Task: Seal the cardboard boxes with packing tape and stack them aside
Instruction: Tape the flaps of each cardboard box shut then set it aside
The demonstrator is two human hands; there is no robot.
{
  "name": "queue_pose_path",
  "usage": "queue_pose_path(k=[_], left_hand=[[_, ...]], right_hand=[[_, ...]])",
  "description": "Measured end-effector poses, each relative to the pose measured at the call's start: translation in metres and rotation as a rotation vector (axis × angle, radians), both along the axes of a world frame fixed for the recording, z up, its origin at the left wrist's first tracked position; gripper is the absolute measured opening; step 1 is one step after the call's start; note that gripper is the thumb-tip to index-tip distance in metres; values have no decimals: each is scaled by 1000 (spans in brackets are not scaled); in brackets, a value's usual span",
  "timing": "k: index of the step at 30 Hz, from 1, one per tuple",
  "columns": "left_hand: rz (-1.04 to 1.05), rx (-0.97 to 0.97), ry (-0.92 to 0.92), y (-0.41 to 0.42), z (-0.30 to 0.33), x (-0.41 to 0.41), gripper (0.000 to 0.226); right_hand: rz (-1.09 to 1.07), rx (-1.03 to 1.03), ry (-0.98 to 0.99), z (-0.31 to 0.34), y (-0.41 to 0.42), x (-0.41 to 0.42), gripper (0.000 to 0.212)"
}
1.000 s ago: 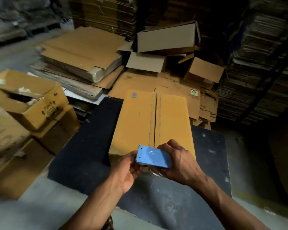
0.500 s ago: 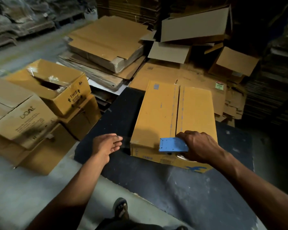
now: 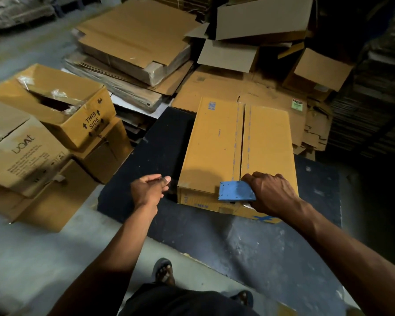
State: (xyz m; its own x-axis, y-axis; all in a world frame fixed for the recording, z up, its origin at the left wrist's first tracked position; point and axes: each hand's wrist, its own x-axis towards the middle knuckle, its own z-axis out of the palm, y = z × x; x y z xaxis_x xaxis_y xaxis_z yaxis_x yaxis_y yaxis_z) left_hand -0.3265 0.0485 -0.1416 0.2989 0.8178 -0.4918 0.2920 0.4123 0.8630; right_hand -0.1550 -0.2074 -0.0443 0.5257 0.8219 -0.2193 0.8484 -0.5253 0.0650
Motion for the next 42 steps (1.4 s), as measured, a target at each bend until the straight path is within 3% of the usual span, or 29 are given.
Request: queue_pose_path(k=[18,24,26,28,31,33,35,37,40,42], left_hand=[[-151,-529,11,4,-45,5,27],[-195,-515,77,7,-55,4,35],[-188,-394,183,10,-63,-1,34],[-192,-147,246,13,-64,-8,33],[-352,363,191,11,-38,-14,23],[-510,845,58,-3,-16,-17,27],[-702,1278,-138,-15,-22,-11,45],[-906,1569,-187,-13,-51,4,55],[-1037,1789,-89,-9,-78,26,53],[-1060,1861,-120,-3,-81,29,45]], right_hand=[[4,-232,-100,6,32,-11,46],[33,-299,-134,8,41,-13,45],[56,-324,-152,8,42,-13,47],[76,-353,-151,5,41,-14,56],[94,-373,-119,1,38,-12,91],[142,-368,-116,1,36,-8,107],[219,-357,-121,3,34,-6,102],[279,-376,-94,5,33,-5,87],[297,-443,-71,12,33,-2,76],[304,-476,-68,16,36,1,79]])
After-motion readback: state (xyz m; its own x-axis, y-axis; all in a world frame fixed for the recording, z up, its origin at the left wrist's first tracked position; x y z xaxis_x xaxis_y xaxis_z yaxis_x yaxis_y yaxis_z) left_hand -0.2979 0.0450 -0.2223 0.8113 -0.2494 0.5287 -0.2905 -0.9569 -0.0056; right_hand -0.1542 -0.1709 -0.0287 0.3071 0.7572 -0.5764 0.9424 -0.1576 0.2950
